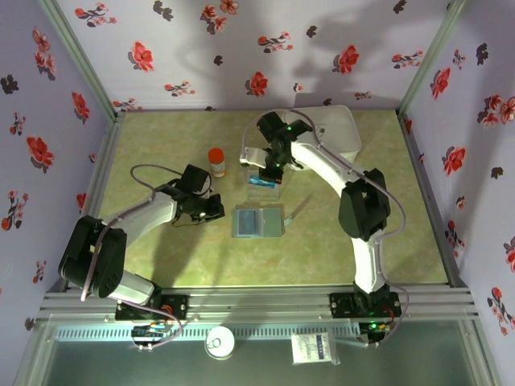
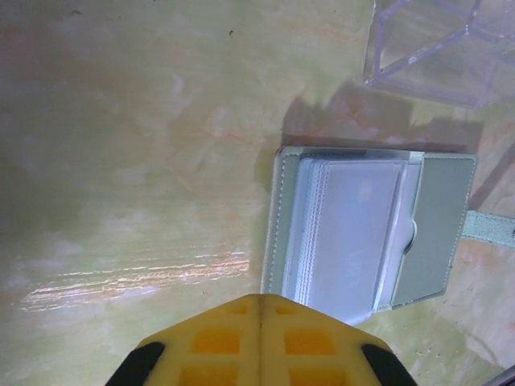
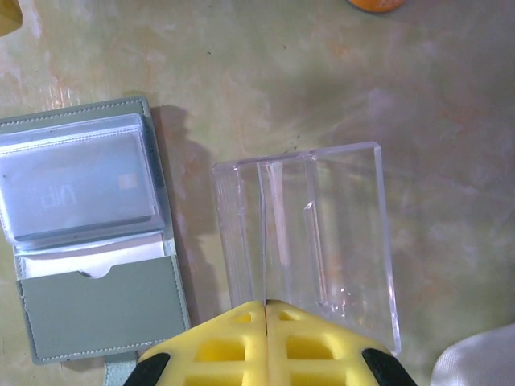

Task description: Take the credit cards out of the card holder

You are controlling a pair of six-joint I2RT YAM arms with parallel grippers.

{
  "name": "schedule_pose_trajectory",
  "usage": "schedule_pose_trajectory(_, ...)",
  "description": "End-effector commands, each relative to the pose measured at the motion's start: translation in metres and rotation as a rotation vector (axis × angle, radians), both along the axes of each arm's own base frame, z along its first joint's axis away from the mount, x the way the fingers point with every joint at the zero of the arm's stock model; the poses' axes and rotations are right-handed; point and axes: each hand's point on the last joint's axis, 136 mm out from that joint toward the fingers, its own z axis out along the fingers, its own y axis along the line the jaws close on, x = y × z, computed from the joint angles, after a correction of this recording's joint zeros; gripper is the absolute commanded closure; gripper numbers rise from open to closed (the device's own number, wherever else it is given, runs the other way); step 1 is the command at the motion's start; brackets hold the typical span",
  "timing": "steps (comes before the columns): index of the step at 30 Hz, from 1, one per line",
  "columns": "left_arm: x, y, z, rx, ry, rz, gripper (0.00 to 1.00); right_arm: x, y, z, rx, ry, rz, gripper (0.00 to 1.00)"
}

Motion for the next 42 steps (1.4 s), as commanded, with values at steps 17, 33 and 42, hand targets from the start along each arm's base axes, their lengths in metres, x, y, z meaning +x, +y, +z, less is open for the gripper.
schedule_pose_trajectory(17,-0.005,0.010,-0.006,0.027,0.036,-0.016,1.00,-0.013,-0.010,-0.043,-0.069,0.295,0.097,1.00)
schedule_pose_trajectory(33,-0.003,0.007,-0.009,0.011,0.048,-0.011,1.00,-0.012,0.001,-0.056,-0.075,0.291,0.104,0.91)
schedule_pose_trajectory(42,-0.001,0.005,-0.007,0.007,0.042,-0.019,1.00,0.006,-0.009,-0.026,-0.071,0.167,0.048,0.84)
